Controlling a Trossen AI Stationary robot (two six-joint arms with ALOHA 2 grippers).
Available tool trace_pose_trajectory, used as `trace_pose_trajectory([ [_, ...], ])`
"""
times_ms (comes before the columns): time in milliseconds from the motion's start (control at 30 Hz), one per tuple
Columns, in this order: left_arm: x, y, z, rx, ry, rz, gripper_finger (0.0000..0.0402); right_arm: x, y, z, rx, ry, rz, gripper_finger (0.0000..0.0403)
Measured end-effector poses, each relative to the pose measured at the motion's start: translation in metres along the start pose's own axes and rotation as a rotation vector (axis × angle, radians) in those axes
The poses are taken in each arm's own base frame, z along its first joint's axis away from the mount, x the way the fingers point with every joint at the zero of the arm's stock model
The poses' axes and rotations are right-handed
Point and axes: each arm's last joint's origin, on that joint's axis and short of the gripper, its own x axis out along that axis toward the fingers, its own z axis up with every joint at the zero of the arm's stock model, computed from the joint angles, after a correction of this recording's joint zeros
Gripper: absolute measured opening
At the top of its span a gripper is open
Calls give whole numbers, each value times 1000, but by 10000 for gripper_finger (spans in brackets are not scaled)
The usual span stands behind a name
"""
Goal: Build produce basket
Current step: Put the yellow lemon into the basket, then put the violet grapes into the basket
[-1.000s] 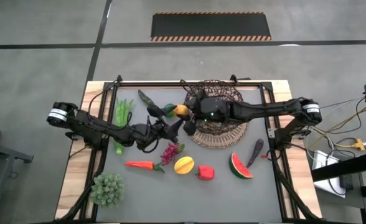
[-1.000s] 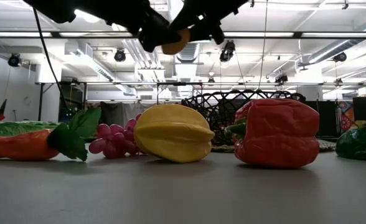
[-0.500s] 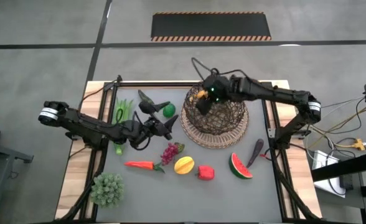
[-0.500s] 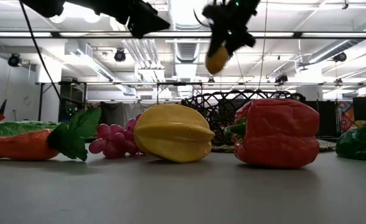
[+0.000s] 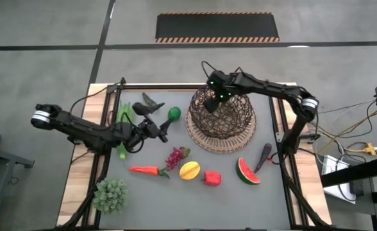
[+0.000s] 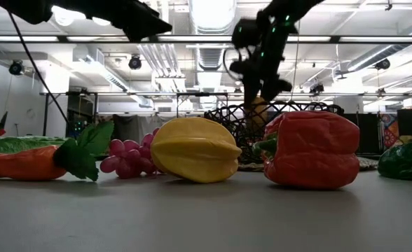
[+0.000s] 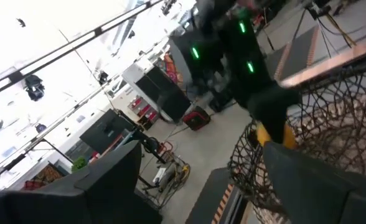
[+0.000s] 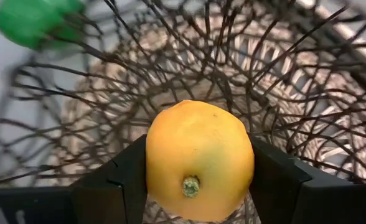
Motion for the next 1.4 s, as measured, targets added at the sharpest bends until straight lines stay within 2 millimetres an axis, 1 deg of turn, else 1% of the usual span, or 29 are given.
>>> trace_pose_trajectory([
  [200,-5,7,-2,-38,-9,9,317,44,-14,6,5,90,-44,202],
  [300,-5,8,-2,-44,-12,11,317,57,-20,8,7,100,-58,202],
  [467,-5,7,-2,-42,-11,9,317,67,-24,13,18,82,-60,203],
  [600,-5,7,-2,-42,-12,9,317,67,-25,13,9,71,-82,205],
  [667,-5,7,-2,-42,-12,9,317,67,-26,14,2,62,-114,215],
  [933,-5,7,-2,-42,-12,8,317,67,-26,14,1,56,-118,303],
  [1000,-5,7,-2,-42,-12,8,317,67,-26,14,0,57,-118,317],
  [1100,-5,7,-2,-42,-12,8,317,64,-25,16,-2,49,-116,329],
  [1233,-5,7,-2,-42,-12,8,317,50,-24,20,-7,22,-107,331],
  [1400,-5,7,-2,-48,-13,8,317,22,-23,23,-7,2,-101,327],
])
